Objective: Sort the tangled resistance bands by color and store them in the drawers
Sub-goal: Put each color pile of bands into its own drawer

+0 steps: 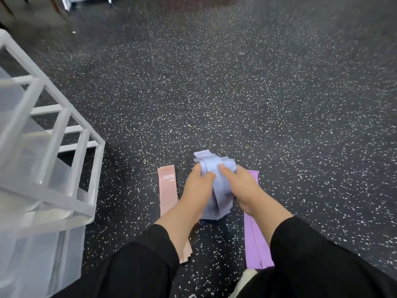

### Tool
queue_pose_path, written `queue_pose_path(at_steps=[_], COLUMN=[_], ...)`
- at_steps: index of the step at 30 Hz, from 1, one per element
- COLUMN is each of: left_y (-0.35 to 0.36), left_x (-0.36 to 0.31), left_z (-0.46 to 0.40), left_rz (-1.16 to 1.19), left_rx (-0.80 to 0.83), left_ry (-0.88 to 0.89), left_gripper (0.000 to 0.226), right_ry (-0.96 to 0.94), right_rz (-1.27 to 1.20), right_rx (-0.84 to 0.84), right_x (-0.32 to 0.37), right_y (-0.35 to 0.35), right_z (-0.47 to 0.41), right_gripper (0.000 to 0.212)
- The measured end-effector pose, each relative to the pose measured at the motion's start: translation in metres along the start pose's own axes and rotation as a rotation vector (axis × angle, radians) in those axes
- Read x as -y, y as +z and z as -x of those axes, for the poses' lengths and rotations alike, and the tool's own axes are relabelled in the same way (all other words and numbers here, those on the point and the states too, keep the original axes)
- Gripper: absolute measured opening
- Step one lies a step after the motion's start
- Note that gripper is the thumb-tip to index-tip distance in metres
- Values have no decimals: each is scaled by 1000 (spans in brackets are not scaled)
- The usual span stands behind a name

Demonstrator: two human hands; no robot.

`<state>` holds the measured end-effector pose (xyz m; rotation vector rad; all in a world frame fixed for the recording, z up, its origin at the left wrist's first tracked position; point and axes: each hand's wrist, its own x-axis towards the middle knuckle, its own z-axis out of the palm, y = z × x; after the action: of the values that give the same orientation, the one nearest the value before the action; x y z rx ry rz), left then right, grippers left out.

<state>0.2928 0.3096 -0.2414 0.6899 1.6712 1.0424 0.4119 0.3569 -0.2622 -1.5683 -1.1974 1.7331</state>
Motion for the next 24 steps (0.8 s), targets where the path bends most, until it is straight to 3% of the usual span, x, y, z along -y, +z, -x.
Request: queue_pose_path(at_steps=[4, 8, 10, 13, 17, 20, 22, 24], left_y=[-22, -57, -75, -97, -117, -126, -132, -140], left_x=[-29, -58, -71, -88, -112, -129, -138, -148], left_z=[34, 65, 80, 102, 140, 171, 193, 215], left_rz=[96, 404, 425, 429, 468, 466, 456, 473], left_rx=[-38, 62, 79, -20, -31, -24, 30, 47], left_ry=[21, -109, -104, 63, 248, 374, 415, 381], left_gripper=[17, 39, 40, 25, 24, 41, 45, 31], right_ry=[-179, -340, -384, -431, -468, -530, -593, -636], right_rz=[33, 161, 250, 335, 347, 248, 216, 190], right_rx=[20, 124, 165, 235, 227, 254, 223, 178], right_x=[29, 63, 76, 93, 112, 126, 136, 144], right_y=[11, 26, 34, 45, 65, 79, 85, 90], right_z=[34, 82, 106, 139, 179, 210, 230, 248], right_gripper=[21, 18, 15, 15, 20, 25, 24, 22])
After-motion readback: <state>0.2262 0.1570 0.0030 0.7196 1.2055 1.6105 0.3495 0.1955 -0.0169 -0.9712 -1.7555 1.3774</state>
